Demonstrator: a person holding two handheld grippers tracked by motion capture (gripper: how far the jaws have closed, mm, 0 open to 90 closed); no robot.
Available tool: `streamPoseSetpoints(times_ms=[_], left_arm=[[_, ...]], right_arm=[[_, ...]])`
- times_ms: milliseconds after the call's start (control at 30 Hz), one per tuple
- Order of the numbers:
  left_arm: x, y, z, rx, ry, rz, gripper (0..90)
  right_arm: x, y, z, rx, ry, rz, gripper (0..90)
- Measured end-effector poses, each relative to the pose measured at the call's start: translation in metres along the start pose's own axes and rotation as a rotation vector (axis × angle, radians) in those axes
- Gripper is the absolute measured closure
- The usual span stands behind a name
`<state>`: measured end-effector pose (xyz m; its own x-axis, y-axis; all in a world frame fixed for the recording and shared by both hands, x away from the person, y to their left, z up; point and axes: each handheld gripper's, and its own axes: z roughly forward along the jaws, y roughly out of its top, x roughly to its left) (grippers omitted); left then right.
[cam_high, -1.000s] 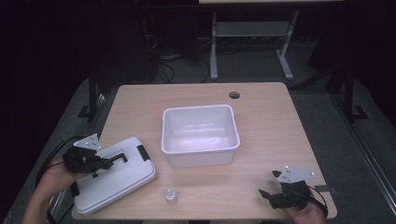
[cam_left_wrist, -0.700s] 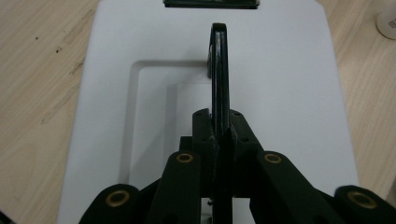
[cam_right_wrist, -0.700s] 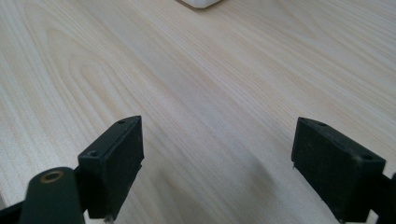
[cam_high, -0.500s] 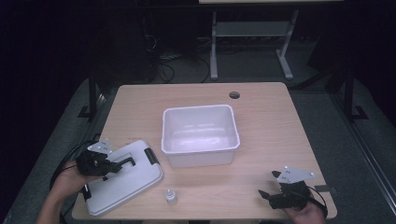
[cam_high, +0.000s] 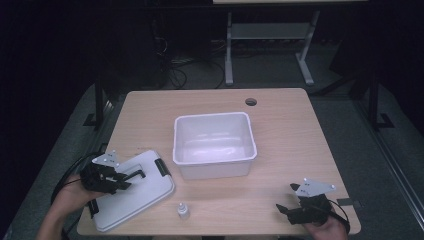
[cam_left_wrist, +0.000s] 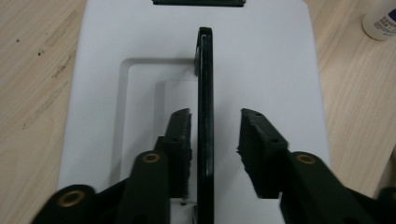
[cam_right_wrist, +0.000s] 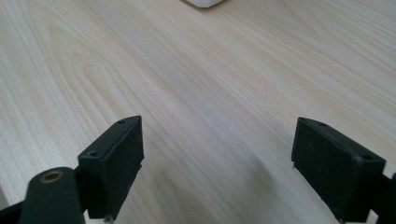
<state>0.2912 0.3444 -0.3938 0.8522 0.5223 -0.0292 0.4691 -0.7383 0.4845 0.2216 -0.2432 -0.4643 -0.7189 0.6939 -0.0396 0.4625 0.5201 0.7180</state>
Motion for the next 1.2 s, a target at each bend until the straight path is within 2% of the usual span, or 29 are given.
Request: streamPoseSetpoints(times_ms=[100,167,233,267,633,767,967,1067,1200], left_arm=[[-0.005,0.002,-0.002,0.007,0.006,0.009,57.0],[-0.007,0.003,-0.004,0.004,-0.005,0.014,57.1],[-0.008,0.004,-0.004,0.01,0.001,0.018,56.5],[-0.009,0.005,-0.005,0.011,-0.02,0.017,56.3],[-0.021,0.01,-0.013,0.002,0.001,0.016,51.0],[-0.029,0.016,-0.016,0.0,0.002,0.033,49.3],[-0.043,0.029,-0.018,-0.005,-0.017,0.064,47.4],[-0.053,0.037,-0.015,-0.004,-0.04,0.086,46.8],[-0.059,0.042,-0.012,-0.001,-0.052,0.094,46.3]], right_arm=[[0.0,0.0,0.0,0.001,-0.002,-0.002,16.4],[0.0,0.0,0.0,0.002,-0.002,-0.002,16.4],[0.0,0.0,0.0,0.003,-0.003,-0.002,16.4],[0.0,0.0,0.0,0.003,-0.002,-0.002,16.4],[0.0,0.0,0.001,0.007,0.002,-0.005,16.3],[0.0,-0.001,0.002,0.005,0.003,-0.001,16.3],[0.0,-0.001,0.002,0.011,0.005,-0.006,16.2],[0.0,0.0,0.002,0.01,0.005,-0.008,16.2],[0.0,0.0,0.002,0.01,0.004,-0.007,16.0]])
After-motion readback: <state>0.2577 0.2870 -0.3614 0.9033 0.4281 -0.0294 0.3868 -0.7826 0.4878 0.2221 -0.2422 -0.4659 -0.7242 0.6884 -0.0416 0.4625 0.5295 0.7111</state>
